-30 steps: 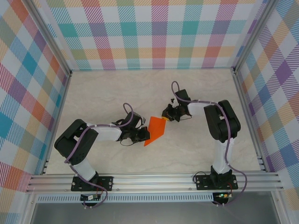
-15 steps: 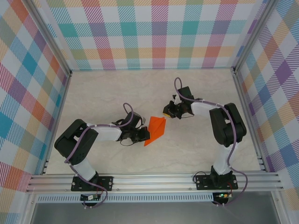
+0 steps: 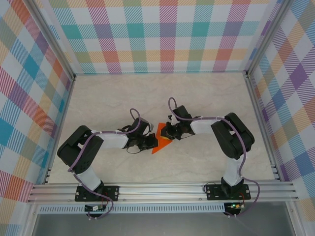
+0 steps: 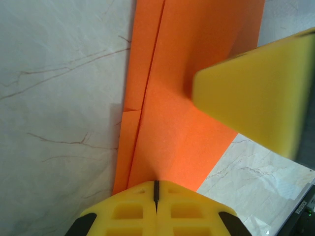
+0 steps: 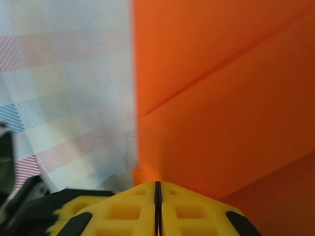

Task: Fold a paper plane with a square sheet of paper (pick it up from the middle)
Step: Fourth fold the wing at the center of the table.

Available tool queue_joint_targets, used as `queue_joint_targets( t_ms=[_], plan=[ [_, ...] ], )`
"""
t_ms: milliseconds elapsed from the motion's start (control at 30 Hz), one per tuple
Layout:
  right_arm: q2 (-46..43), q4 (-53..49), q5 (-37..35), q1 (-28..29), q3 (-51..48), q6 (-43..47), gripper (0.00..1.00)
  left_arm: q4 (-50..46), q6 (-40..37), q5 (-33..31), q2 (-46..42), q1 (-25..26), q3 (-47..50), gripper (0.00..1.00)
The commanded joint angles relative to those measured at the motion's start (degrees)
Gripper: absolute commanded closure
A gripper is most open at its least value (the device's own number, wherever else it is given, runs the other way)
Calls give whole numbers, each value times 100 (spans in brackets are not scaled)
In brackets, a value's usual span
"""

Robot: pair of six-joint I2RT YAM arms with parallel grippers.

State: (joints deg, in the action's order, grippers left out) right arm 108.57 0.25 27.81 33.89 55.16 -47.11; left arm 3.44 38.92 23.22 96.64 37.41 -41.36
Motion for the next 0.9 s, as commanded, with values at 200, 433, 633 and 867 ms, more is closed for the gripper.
queue_joint_targets(
  t_ms=[200, 433, 633, 867],
  plan=[
    [67, -416, -566, -389, 201, 350, 90, -1091, -185, -883, 463, 8, 298, 99],
    [368, -279, -378, -939, 390, 431, 90, -1061, -177, -856, 453, 12, 327, 99],
    [472, -271, -217, -1267, 559, 453, 90, -1050, -178, -855, 434, 9, 354, 99],
    [136, -470, -56, -1267, 721, 544, 89, -1013, -166, -813, 400, 11, 373, 99]
  ],
)
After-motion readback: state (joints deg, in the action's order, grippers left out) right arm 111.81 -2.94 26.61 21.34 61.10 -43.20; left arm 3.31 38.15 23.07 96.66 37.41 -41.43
